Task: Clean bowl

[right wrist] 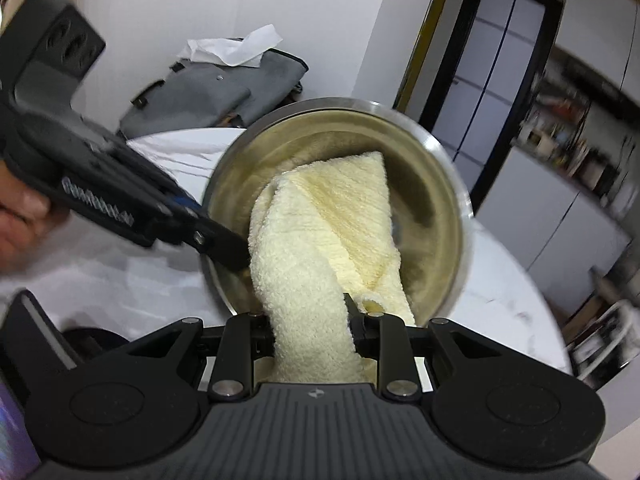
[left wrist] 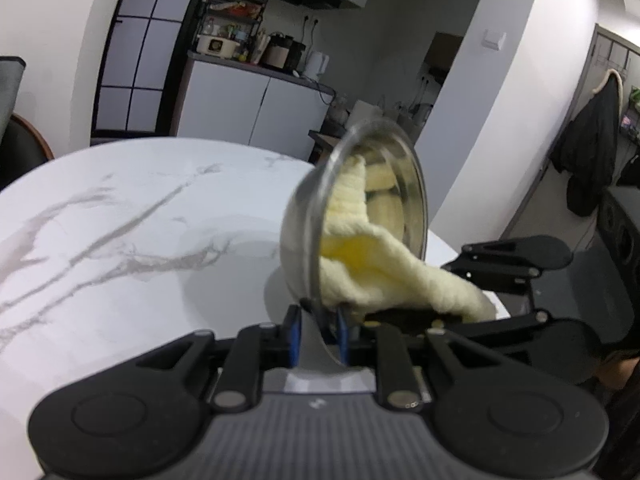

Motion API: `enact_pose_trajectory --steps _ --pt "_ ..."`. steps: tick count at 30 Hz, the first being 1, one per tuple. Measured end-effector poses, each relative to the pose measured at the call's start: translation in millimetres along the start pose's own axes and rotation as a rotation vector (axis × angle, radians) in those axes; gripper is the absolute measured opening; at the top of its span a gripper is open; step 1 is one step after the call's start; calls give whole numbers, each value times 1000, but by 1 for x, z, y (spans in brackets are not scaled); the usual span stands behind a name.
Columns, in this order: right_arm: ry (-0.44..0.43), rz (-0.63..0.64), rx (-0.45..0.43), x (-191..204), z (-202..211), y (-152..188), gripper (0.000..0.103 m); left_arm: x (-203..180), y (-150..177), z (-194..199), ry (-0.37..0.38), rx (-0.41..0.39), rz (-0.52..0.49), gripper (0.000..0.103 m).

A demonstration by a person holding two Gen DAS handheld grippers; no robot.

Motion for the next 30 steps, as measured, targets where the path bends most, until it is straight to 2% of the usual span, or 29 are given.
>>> enact_pose_trajectory --steps 4,8,9,14,17,20,26,30 --pt "-73 -68 -15 0 0 1 27 -5 3 -3 -14 7 -20 20" --pt "-84 -79 -17 -2 1 4 27 -2 2 -2 -9 2 -31 18" --pt "-74 -64 -13 -1 1 4 27 -2 2 -1 -10 0 -32 17" --pt "90 67 -10 2 6 4 27 4 -5 11 -11 -34 -21 17" --pt "142 87 -43 -2 11 1 26 8 -8 16 -7 -53 -7 15" --pt "155 106 -26 -2 7 1 26 9 -9 17 10 -59 8 15" --pt "113 103 15 1 0 6 27 1 -3 5 16 -26 1 21" --pt "29 36 10 1 0 5 27 -2 2 -2 10 -2 1 22"
Point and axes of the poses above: each gripper's, at about its wrist camera, not at the fingertips, and z roughly against the way its jaws point, x to its left, y to its underside, the point moved 3 cm from there along -z, roughly the way its jaws point, and after that the axes turned 7 degrees about -y, right-handed, at the moved point
